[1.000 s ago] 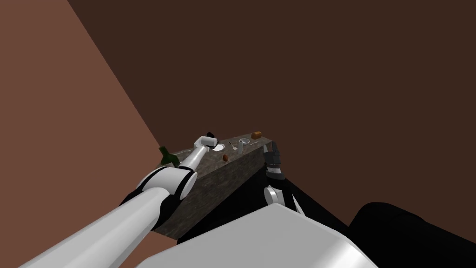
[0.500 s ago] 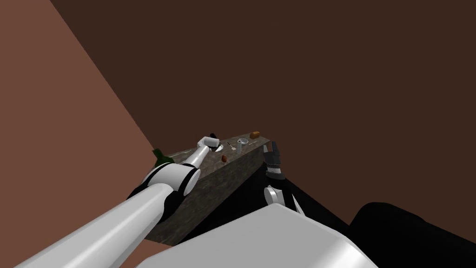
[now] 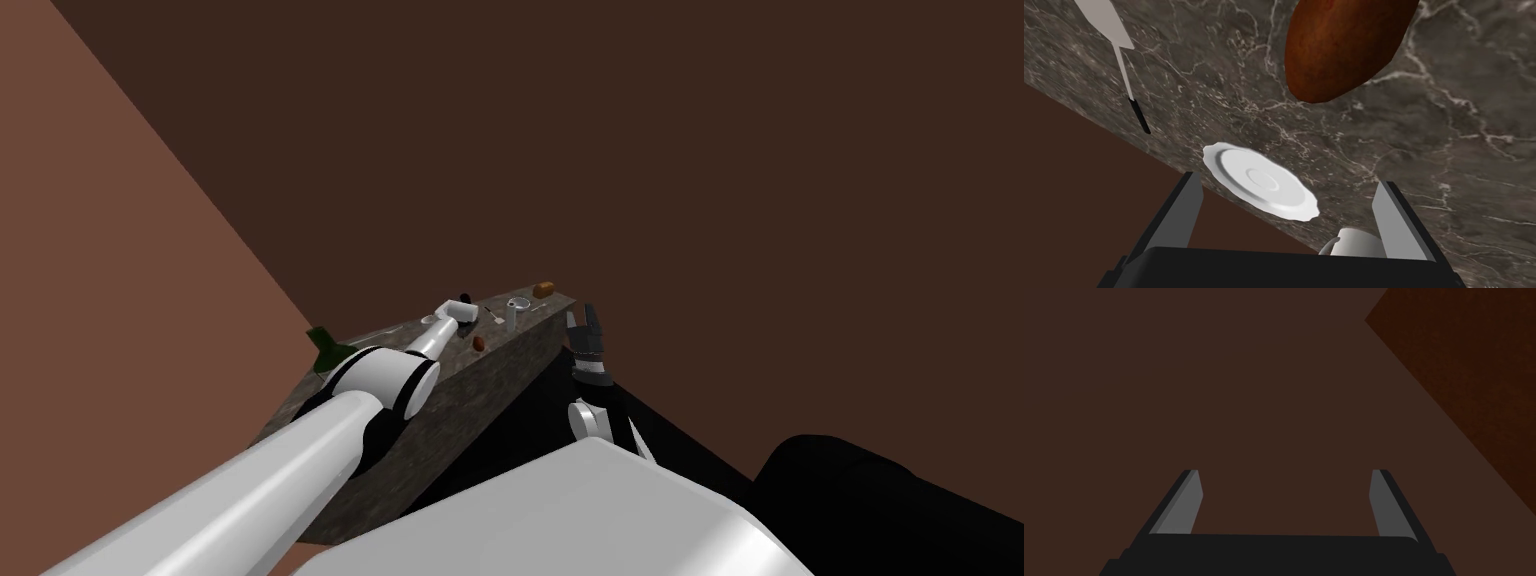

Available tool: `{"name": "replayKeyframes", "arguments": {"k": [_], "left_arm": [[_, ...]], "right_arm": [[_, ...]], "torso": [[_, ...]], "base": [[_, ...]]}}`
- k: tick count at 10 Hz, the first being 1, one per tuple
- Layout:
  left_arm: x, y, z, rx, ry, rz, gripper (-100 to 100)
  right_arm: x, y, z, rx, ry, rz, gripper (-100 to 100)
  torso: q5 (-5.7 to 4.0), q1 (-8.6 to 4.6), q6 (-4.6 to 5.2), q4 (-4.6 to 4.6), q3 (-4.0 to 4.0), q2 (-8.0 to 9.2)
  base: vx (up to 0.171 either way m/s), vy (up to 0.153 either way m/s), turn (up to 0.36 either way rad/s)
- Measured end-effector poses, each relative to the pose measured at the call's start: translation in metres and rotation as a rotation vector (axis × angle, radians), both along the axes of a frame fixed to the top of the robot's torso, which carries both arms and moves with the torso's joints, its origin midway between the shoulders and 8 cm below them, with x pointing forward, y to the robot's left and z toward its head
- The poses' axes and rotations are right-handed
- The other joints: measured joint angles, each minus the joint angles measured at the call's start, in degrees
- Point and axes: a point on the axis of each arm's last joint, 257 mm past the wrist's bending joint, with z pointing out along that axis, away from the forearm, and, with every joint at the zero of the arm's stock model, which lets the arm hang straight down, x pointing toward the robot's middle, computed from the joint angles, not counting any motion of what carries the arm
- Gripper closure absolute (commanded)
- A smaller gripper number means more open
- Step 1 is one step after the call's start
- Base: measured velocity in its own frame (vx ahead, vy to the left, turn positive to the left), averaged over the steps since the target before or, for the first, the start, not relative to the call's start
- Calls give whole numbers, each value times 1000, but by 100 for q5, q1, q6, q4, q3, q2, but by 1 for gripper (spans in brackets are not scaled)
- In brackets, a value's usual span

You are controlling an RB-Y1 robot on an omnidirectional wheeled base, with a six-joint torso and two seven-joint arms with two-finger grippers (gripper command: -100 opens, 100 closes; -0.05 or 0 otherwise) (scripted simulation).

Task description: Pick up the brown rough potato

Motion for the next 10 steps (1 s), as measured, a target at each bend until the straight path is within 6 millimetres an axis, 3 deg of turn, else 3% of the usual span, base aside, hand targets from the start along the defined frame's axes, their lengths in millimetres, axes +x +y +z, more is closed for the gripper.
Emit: {"name": "replayKeyframes", "arguments": {"k": [1, 3, 5, 6, 7, 10], "left_arm": [[-7, -5, -5, 4, 15, -6, -100], [-33, -18, -34, 12, 89, -18, -100], [-38, -23, -38, 16, 115, -23, -100], [-39, -23, -39, 16, 115, -23, 0], [-38, -23, -39, 16, 115, -23, -100], [-42, -19, -52, 15, 117, -18, -100]], "right_arm": [[0, 0, 0, 0, 0, 0, 0], [0, 0, 0, 0, 0, 0, 0], [0, 0, 0, 0, 0, 0, 0], [0, 0, 0, 0, 0, 0, 0], [0, 0, 0, 0, 0, 0, 0], [0, 0, 0, 0, 0, 0, 0]], "torso": [[0, 0, -1, 1, 1, 1], [0, -1, 0, 0, 1, 1], [0, 1, -3, 1, 2, 3], [0, 1, -2, 2, 3, 5], [0, 1, -2, 2, 4, 6], [0, 2, -3, -1, -3, -6]], "base": [[16, 1, -63], [14, 2, -50], [3, 0, 6], [0, 0, 0], [45, -1, -53], [35, 0, -13]]}}
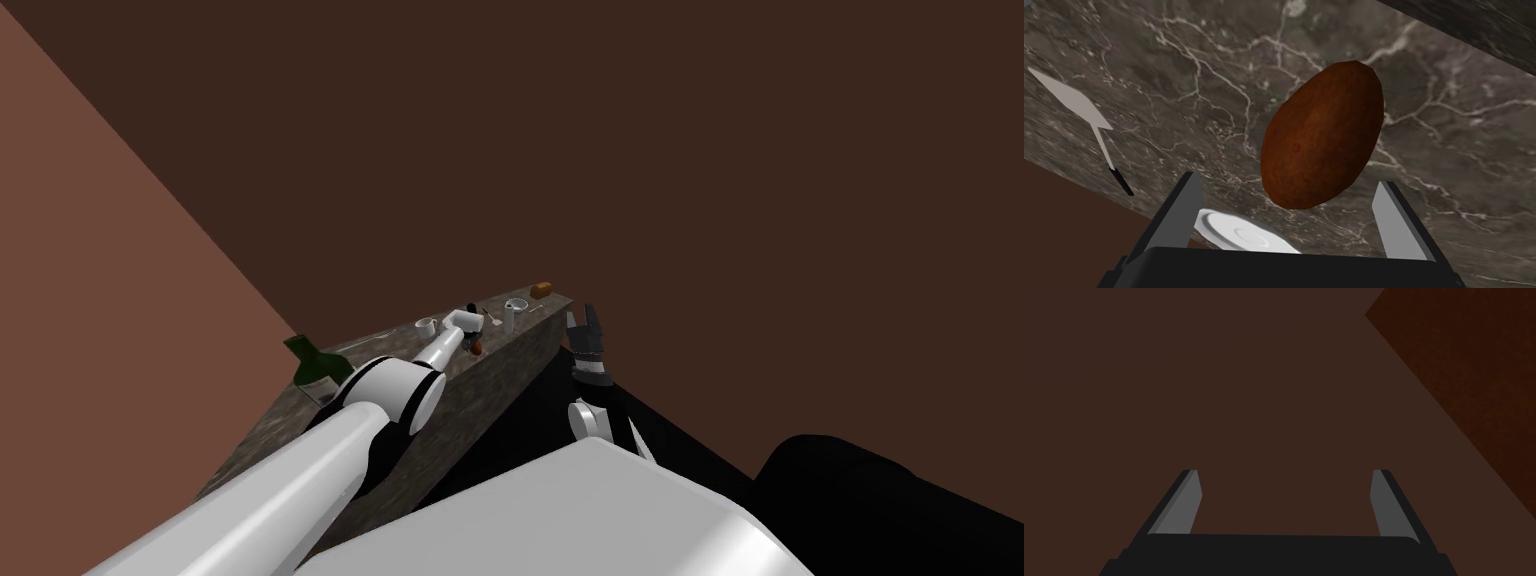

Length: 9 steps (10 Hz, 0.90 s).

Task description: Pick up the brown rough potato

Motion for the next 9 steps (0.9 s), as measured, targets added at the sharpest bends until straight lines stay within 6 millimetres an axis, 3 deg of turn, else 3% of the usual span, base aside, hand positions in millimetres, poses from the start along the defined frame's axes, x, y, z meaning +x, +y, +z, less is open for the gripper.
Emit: {"name": "replayKeyframes", "arguments": {"k": [2, 3, 7, 8, 9], "left_arm": [[-3, 2, -9, 0, 2, 3, -100], [-2, 2, -9, 0, 0, 3, 100], [-2, 2, -9, 0, 0, 3, 100], [-2, 2, -9, 0, 0, 3, 0], [-2, 2, -9, 0, 0, 3, 100]], "right_arm": [[0, 0, 0, 0, 0, 0, 0], [0, 0, 0, 0, 0, 0, 0], [0, 0, 0, 0, 0, 0, 0], [0, 0, 0, 0, 0, 0, 0], [0, 0, 0, 0, 0, 0, 0]], "torso": [[0, -1, 0, 1, 1, 2], [0, -1, 0, 2, 4, 7], [0, -2, 2, 2, 5, 9], [0, -2, 2, 3, 6, 9], [0, -1, 2, 3, 6, 10]], "base": [[16, -2, -8], [0, 2, 14], [0, 0, -3], [0, 0, 0], [-38, 2, 37]]}}
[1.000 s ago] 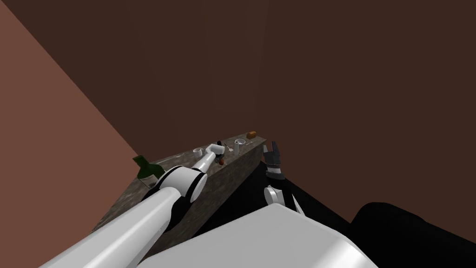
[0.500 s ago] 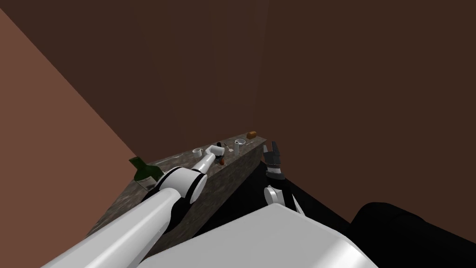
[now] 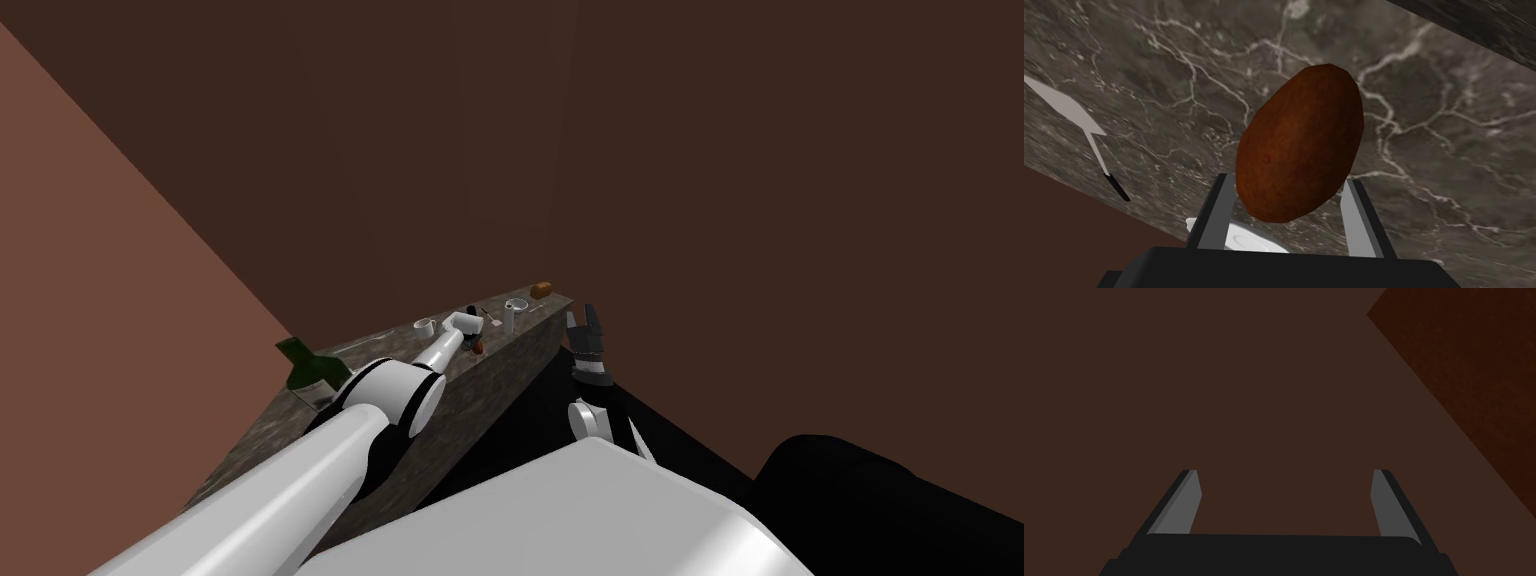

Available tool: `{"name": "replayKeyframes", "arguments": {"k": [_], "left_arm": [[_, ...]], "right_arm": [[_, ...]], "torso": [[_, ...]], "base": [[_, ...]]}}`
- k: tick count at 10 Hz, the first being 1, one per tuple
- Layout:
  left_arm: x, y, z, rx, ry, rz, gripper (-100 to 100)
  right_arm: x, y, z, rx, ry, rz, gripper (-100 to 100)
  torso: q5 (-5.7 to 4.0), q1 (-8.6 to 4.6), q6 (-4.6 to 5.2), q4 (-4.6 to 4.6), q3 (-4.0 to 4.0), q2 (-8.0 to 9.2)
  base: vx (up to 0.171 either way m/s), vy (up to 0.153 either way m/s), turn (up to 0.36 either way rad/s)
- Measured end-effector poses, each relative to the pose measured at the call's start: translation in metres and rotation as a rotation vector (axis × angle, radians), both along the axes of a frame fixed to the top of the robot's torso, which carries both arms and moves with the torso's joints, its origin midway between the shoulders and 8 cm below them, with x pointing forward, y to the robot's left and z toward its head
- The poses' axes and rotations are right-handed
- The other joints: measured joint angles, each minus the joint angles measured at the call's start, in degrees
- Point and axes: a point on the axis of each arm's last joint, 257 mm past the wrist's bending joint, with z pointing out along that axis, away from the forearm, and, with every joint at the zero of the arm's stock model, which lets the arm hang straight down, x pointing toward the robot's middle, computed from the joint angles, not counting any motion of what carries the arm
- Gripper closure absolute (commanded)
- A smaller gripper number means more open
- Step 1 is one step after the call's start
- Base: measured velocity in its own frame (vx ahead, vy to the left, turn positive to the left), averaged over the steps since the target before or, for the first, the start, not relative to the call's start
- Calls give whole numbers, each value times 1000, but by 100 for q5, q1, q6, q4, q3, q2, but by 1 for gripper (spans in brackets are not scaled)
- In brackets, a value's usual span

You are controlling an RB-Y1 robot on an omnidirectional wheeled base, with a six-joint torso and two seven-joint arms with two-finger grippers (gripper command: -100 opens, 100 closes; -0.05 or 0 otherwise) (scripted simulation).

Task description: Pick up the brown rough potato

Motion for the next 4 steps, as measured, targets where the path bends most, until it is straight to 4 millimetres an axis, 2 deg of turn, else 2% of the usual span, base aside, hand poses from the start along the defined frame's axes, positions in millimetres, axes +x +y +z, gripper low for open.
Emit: {"name": "replayKeyframes", "arguments": {"k": [3, 4], "left_arm": [[5, -6, 19, 0, -3, -8, 100], [5, -6, 19, 1, -1, -7, 0]], "right_arm": [[0, 0, 0, 0, 0, 0, 0], [0, 0, 0, 0, 0, 0, 0]], "torso": [[-1, -2, -1, 7, 17, 28], [0, -1, 0, 5, 11, 18]], "base": [[-50, -1, 24], [-5, 0, 0]]}}
